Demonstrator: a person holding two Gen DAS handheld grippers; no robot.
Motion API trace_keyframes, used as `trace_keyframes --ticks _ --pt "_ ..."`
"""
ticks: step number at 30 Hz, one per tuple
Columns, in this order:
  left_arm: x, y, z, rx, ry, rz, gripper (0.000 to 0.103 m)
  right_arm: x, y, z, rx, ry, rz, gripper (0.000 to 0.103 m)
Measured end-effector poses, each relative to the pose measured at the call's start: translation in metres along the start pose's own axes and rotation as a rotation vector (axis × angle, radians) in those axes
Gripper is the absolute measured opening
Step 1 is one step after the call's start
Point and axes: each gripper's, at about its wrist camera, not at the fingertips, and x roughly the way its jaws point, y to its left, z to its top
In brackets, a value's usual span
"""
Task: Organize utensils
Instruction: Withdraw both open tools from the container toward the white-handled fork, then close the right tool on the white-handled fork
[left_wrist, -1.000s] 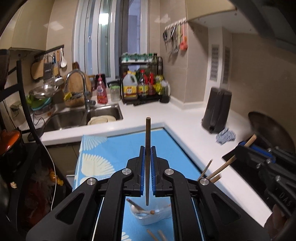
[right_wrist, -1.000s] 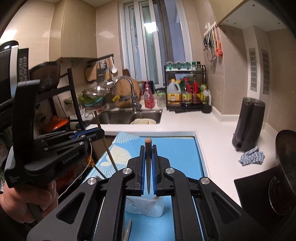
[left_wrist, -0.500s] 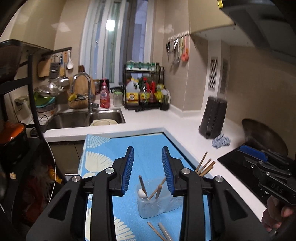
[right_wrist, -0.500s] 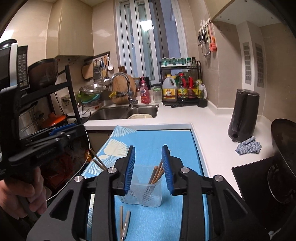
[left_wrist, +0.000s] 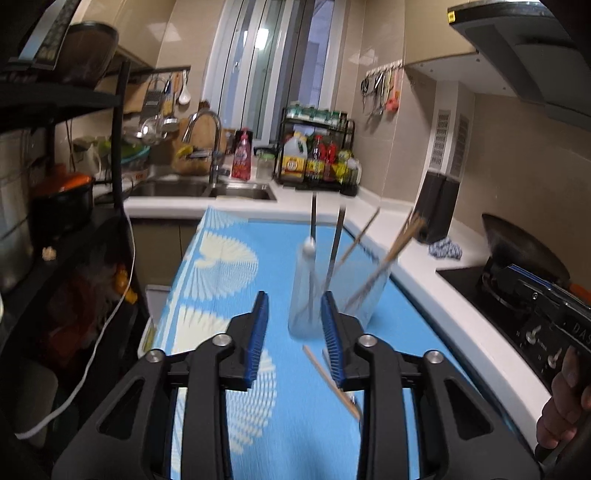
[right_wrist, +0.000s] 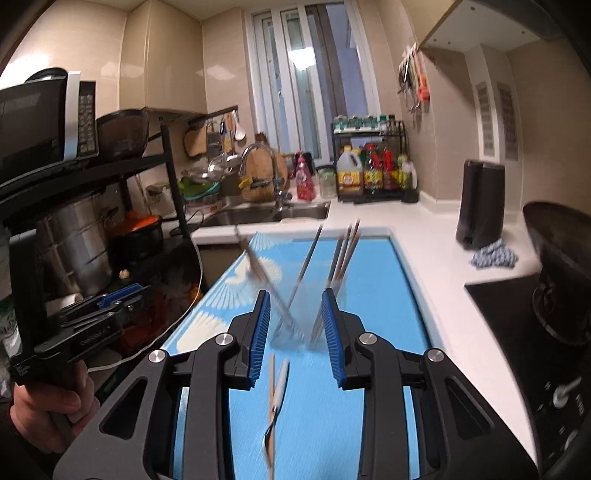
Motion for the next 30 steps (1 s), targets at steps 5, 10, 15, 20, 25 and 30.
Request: trace_keyframes --ticks 5,10,15,20,25,30 --pt "-0.003 0.003 -0.054 -0.002 0.052 0.022 0.018 0.017 0.005 -0.063 0.046 0.103 0.025 0.018" --pt "0.01 0.01 -0.083 -0.056 0.147 0.027 0.018 0.041 0.021 -0.113 0.006 0.203 0.046 0.019" --pt "0.008 0.005 -0.088 -0.016 0.126 0.028 0.018 0.065 0.027 -0.135 -0.027 0.264 0.041 0.02" --pt "0.011 0.008 -0.093 -0.046 0.147 0.026 0.018 0.084 0.03 -0.146 -0.046 0.302 0.043 0.02" --pt "0.013 0.007 -0.093 -0.047 0.148 0.026 0.018 0.091 0.03 -0.149 -0.057 0.313 0.063 0.005" --pt "0.023 0.002 -0.102 -0.063 0.178 0.001 0.018 0.076 0.025 -0.135 -0.042 0.262 0.081 0.002"
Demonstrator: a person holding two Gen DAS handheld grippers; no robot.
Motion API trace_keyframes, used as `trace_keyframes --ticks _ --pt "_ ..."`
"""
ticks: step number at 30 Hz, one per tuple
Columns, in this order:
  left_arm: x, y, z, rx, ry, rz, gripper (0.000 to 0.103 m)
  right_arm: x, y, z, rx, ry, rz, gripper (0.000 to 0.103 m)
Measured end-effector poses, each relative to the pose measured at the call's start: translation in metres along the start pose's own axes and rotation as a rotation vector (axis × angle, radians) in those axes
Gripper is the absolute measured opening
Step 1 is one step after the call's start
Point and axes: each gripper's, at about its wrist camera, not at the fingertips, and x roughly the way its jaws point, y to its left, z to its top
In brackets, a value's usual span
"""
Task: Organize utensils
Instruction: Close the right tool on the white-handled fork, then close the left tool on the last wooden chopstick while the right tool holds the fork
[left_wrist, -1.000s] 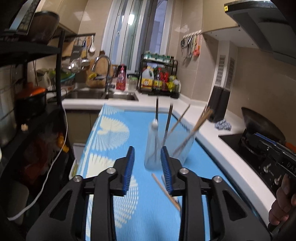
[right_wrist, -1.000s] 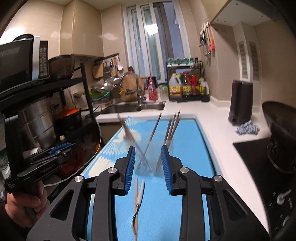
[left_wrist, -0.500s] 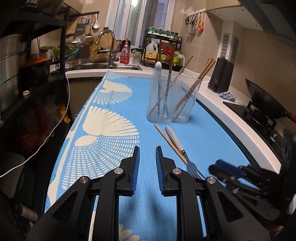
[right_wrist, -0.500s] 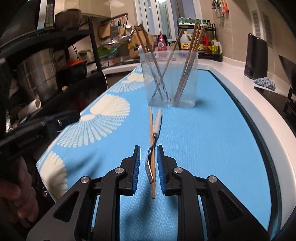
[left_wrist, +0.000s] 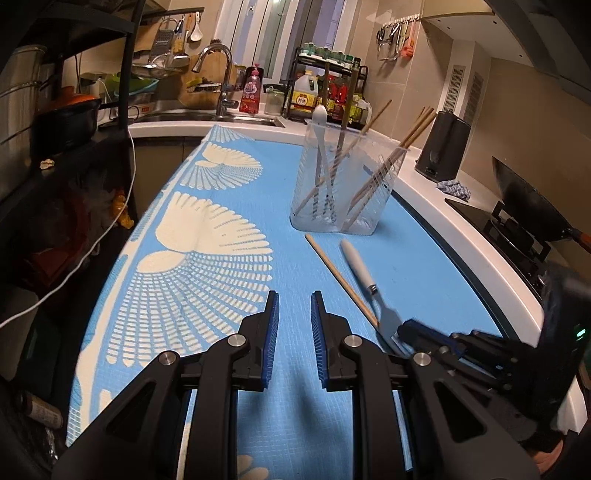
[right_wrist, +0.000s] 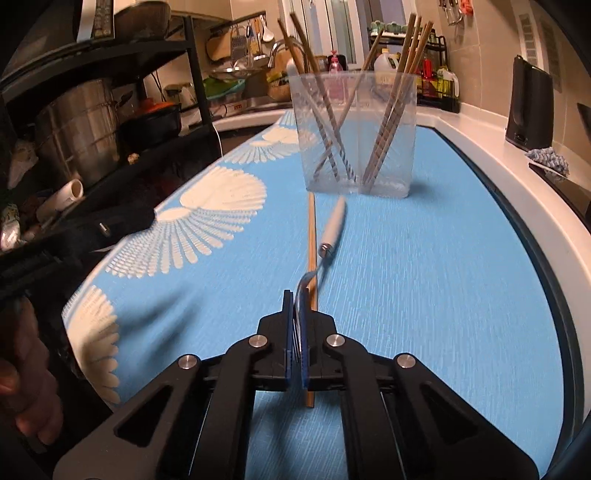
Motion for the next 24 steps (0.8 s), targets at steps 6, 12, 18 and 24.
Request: trace_keyframes --ticks 6,12,18,24 --pt "0.023 -0.029 -0.014 0.023 0.058 -0.061 0.018 -0.021 -0.025 -0.005 0.034 -0.022 -0.036 0.001" --pt "0.052 -0.063 -0.025 0.04 0.125 -0.08 0.019 -0.027 -0.056 -0.026 0.087 0.001 -0.073 0.002" --pt "0.067 -0.085 -0.03 0.053 0.141 -0.024 0.034 -0.026 -0.065 -0.037 0.104 0.015 -0.095 0.006" --pt "0.073 -0.097 -0.035 0.13 0.154 0.038 0.035 -0.021 -0.065 -0.043 0.113 0.026 -0.1 0.007"
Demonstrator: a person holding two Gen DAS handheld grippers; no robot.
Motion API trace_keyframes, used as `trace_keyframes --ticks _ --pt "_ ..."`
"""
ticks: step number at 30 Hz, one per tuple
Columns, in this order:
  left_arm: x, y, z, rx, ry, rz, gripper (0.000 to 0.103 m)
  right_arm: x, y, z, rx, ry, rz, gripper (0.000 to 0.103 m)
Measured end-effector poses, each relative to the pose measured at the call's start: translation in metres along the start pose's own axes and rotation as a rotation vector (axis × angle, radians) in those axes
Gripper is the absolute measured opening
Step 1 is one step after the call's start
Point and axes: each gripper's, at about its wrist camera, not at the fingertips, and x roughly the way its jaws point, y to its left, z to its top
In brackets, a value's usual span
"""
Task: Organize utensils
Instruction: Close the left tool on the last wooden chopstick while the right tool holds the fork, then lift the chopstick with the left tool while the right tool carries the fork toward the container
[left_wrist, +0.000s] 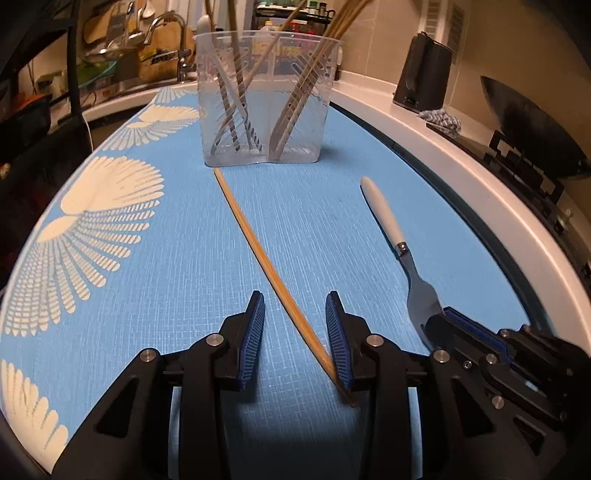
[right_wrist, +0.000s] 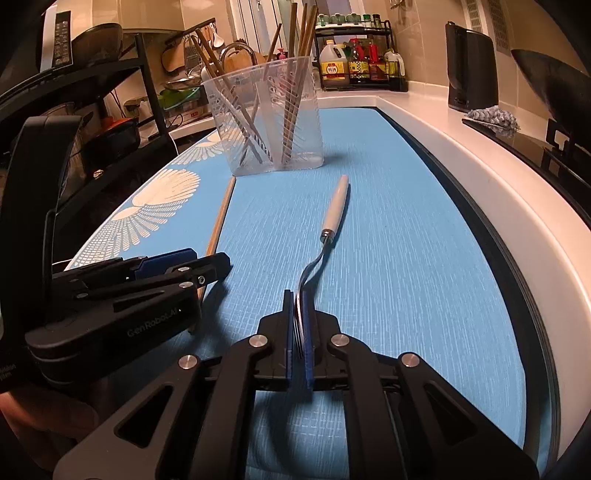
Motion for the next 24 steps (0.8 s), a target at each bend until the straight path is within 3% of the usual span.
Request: trace_keyframes --ticks 3,7,12,18,24 --pt "-0.004 0.005 -0.003 0.011 -0.005 0.018 0.013 0.001 0.001 0.0 0.0 0.002 -0.003 0.007" --pt "-0.014 0.028 -0.011 0.014 -0.019 0.047 0.007 0.003 0.002 0.0 0.001 0.0 -0.005 0.007" --pt "-0.03 0.057 -0.022 0.012 -0.051 0.057 0.007 0.003 0.007 -0.001 0.007 -0.003 0.018 0.002" --pt "-0.041 0.07 -0.034 0.028 -0.073 0.037 0.007 -0.002 0.025 -0.008 -0.072 -0.007 0.047 0.002" --pt "-0.045 0.075 -0.04 -0.024 -0.085 0.028 0.009 -0.002 0.013 -0.011 -0.035 0.002 0.026 0.009"
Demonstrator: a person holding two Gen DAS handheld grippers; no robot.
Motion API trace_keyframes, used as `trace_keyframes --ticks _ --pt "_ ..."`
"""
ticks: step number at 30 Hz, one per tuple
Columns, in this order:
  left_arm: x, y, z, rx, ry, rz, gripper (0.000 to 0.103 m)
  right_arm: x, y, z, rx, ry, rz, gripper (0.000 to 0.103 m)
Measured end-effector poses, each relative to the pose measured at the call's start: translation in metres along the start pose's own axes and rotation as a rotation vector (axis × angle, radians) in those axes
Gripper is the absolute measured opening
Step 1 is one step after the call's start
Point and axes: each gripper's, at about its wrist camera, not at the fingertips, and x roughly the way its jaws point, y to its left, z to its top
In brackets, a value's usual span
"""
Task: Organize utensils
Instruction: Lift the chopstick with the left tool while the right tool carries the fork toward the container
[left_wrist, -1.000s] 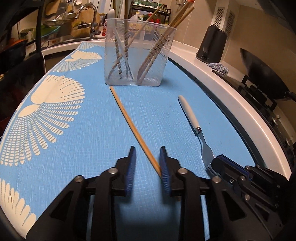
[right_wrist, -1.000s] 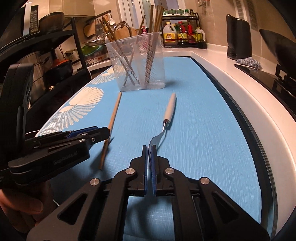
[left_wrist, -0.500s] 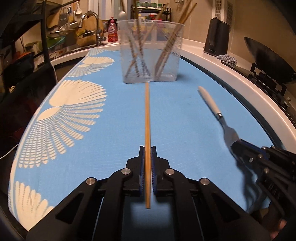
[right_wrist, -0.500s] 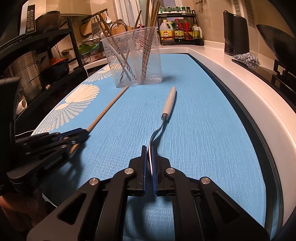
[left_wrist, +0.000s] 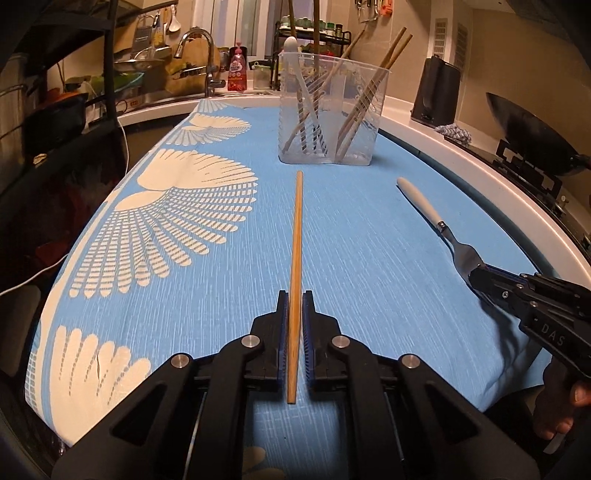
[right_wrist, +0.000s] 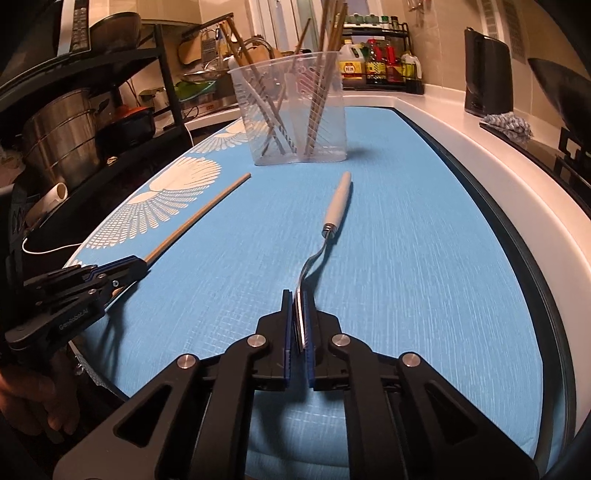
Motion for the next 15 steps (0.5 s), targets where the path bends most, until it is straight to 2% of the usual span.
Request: trace_keyframes --ticks 2,8,10,15 --pt "0.0 -0.001 -0.002 -0.01 -0.005 0.001 0.009 0.001 -0.001 -0.001 0.005 -0.003 -0.006 0.013" --pt "-0.002 -0.007 -0.007 -0.008 -0.029 0.001 0.009 0.003 0.001 -0.001 0.006 -0.025 -0.011 0.014" --pt "-0.001 -0.011 -0.007 0.006 -0.034 -0.009 0.008 0.003 0.002 -0.001 0.001 -0.024 -0.009 0.008" --pt "-0.002 -0.011 -0.008 0.005 -0.04 -0.014 0.008 0.001 0.001 -0.001 -0.018 -0.027 -0.029 0.006"
